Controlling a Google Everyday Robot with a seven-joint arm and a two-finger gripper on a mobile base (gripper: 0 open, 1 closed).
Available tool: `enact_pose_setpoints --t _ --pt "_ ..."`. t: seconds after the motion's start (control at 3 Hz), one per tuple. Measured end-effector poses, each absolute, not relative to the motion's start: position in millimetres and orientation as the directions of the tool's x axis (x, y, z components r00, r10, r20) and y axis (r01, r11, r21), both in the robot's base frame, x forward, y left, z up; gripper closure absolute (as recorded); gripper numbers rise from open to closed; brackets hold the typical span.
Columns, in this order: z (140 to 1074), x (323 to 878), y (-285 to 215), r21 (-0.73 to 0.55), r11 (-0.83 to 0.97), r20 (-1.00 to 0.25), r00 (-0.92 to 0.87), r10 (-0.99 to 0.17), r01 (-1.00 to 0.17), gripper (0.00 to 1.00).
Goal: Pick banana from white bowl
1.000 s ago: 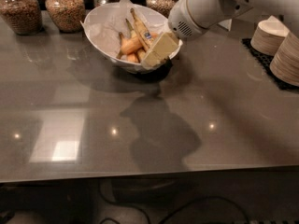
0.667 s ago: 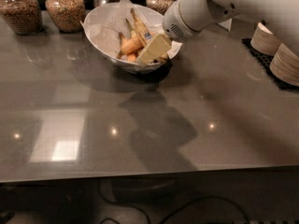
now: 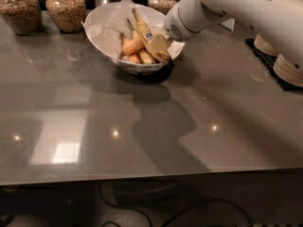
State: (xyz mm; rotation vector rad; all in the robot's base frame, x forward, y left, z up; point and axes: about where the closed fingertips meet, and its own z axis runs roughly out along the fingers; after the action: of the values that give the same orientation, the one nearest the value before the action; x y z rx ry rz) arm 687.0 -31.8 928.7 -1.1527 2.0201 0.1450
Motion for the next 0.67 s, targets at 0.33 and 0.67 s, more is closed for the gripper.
enact_pose_setpoints --t 0.33,0.67 --pt "916.8 699.9 -36.1 -0.25 0.623 -0.679 -0.325 -0.659 -0.741 0.46" --pt "903.0 709.4 -31.9 -0.213 0.647 -0.675 -0.368 -0.639 -0.732 0.38"
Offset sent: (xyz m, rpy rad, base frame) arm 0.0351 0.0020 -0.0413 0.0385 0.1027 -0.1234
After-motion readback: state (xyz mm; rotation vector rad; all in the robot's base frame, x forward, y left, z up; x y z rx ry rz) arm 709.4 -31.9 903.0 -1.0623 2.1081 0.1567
